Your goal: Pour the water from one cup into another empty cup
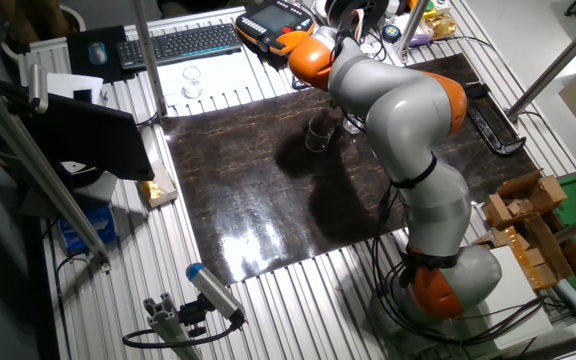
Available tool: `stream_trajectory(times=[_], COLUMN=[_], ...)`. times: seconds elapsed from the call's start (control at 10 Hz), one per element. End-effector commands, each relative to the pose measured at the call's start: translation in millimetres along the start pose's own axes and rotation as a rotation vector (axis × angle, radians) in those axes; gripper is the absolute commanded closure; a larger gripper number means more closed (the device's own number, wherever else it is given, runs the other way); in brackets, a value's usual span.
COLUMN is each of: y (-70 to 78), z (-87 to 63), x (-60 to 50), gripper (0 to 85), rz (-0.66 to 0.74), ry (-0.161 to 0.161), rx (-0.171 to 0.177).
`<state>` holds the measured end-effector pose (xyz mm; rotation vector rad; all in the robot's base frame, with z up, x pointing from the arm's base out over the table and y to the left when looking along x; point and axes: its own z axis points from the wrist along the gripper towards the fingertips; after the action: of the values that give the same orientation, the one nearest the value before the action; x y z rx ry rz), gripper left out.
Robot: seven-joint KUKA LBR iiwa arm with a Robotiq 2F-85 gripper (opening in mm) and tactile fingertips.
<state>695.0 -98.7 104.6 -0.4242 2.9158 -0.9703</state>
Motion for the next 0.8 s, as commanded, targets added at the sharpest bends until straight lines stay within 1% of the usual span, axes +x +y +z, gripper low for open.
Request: stream_trajectory(times=[0.0, 0.2, 0.5, 0.7], y=[0.8, 4.4, 4.7, 4.2], z=[0.0, -0.5, -2.7, -4.9], x=[-0.2, -1.3, -1.9, -2.0], gripper=[84.3, 84.3, 84.3, 84.3], rz=[-0.004, -0.014, -0.024, -0.034], ry=[0.002, 0.009, 0.023, 0.034], rx=[0.006, 0.026, 0.032, 0.048])
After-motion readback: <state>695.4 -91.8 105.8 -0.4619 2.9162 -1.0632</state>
